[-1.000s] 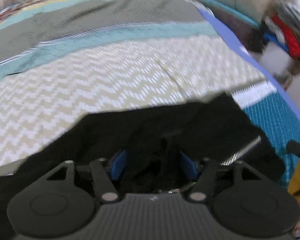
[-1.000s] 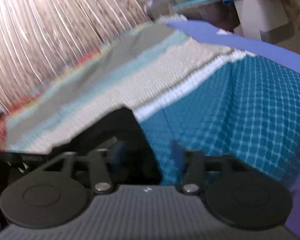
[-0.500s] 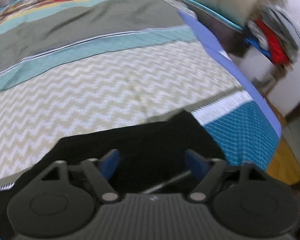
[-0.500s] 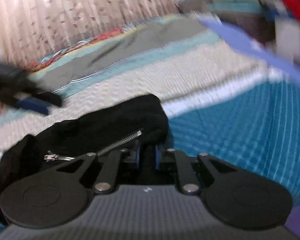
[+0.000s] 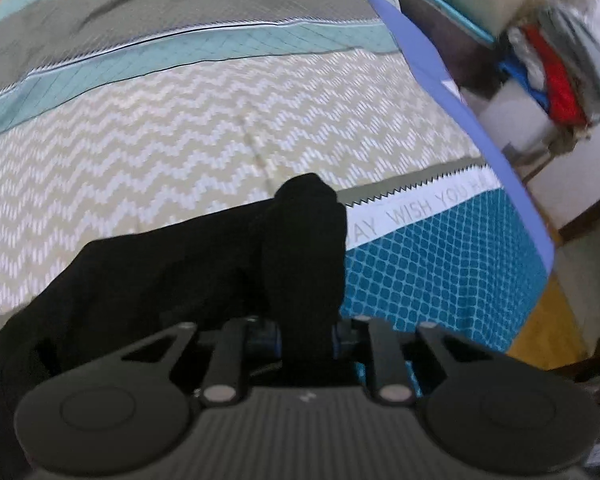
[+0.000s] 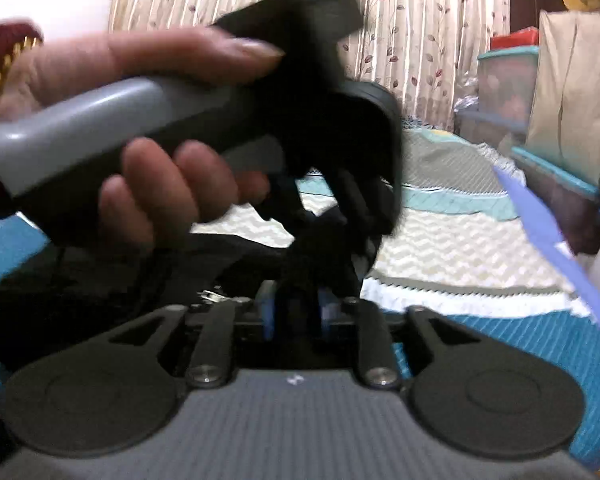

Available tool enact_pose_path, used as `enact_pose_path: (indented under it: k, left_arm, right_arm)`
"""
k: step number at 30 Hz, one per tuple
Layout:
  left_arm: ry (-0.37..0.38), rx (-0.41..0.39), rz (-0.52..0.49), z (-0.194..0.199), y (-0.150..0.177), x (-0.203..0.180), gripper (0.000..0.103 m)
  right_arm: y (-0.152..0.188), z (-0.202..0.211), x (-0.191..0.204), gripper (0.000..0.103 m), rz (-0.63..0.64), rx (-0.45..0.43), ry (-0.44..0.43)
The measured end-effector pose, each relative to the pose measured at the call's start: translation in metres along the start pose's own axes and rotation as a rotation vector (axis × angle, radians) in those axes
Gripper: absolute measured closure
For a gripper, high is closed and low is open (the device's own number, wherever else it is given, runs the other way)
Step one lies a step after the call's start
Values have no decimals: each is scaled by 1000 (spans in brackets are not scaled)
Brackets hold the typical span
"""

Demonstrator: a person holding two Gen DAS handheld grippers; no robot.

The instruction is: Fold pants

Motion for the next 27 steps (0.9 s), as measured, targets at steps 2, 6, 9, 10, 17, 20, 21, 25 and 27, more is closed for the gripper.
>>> enact_pose_path:
  k: [2,6,9,10,17,20,21,25,27]
  left_arm:
    - [36,-9,12,11,7,11,85]
    - [105,-28,40,32,16,33,85]
    - [129,-70,59,52,21,49,85]
    - [136,-95,57,63,24,56,85]
    - [164,-210,107,118,63,118,85]
    - [133,-227,166,120,85,154,86]
    - [126,-227,196,119,94,168,86]
    - [123,-212,304,108,126,216,86]
    - [134,-203,354,98,140,236,85]
  right_arm:
    - [8,2,-4,31,-30,8,-6]
    - [21,-8,-7,80,-35,79,-1]
    - [3,-1,2,88,-58,33,-51]
    - [-4,6,7,88,-52,0,-69]
    - [-36,20,83,88,147,-70,-203]
    - [-38,11,125,88,243,-35,-266]
    - [-39,6,133,88,266,-18,-287]
    - [-39,-17,163,88,345,76,-371]
    - [-31,-20,179,88,364,127,-416]
Point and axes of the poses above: each gripper's, at about its wrist camera, not at the fingertips, and z roughly against the way its jaws point, x to its left, y to its underside, the point moved 5 cm from there along -z, roughly the way its jaws point, and after that the axes turned 14 degrees about x, right-handed, at the moved point
